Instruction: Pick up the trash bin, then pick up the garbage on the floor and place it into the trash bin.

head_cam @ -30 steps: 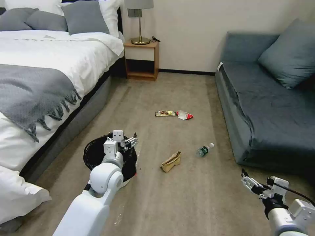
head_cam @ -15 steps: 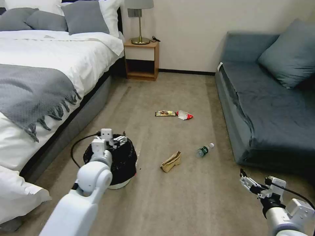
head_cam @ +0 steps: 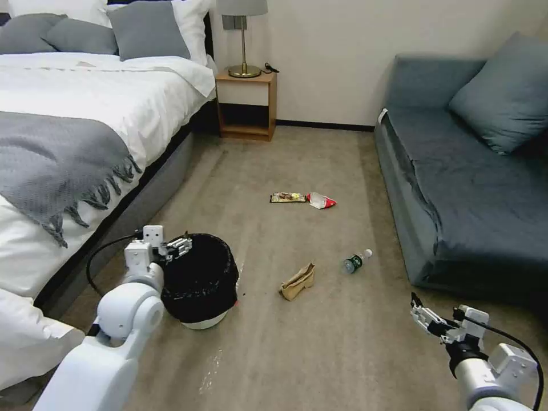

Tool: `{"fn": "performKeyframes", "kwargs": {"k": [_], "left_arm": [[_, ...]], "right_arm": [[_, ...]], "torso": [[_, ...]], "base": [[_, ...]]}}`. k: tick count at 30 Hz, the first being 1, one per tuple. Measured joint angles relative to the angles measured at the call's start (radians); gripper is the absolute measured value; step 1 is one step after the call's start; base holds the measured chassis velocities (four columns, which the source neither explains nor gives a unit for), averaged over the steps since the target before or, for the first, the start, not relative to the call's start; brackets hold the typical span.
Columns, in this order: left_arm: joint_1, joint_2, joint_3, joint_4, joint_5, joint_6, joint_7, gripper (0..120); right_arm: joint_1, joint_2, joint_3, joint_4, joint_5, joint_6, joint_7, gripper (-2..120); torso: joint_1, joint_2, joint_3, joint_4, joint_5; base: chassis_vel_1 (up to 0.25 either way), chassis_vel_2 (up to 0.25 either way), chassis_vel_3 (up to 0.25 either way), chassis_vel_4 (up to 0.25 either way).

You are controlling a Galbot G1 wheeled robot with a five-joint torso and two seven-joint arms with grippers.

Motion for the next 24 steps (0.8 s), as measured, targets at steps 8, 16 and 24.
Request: {"fn": "performKeyframes", "kwargs": {"k": [8, 16, 24], "left_arm": [[0.029, 0.018, -0.047, 0.005, -0.03, 0.018, 0.0, 99], [0.026, 0.017, -0.073, 0.051, -0.048, 0.045, -0.016, 98], [-0.015, 0.001, -0.051, 0.136, -0.048, 0.039, -0.023, 98]], "right_arm": [[0.0, 0.005, -0.011, -0.002, -0.011, 0.003, 0.0, 100], [-0.008, 0.012, -0.013, -0.005, -0.029, 0.013, -0.001, 100], [-0.011, 0.018, -0.014, -0.012, -0.051, 0.022, -0.002, 100]], "torso": [[0.0, 0.0, 0.0, 0.0, 0.0001], [0.0, 0.0, 0.0, 0.0, 0.0001], [0.0, 0.0, 0.0, 0.0, 0.0001]], "base": [[0.0, 0.0, 0.0, 0.0], [0.0, 0.0, 0.0, 0.0], [0.0, 0.0, 0.0, 0.0]]}}
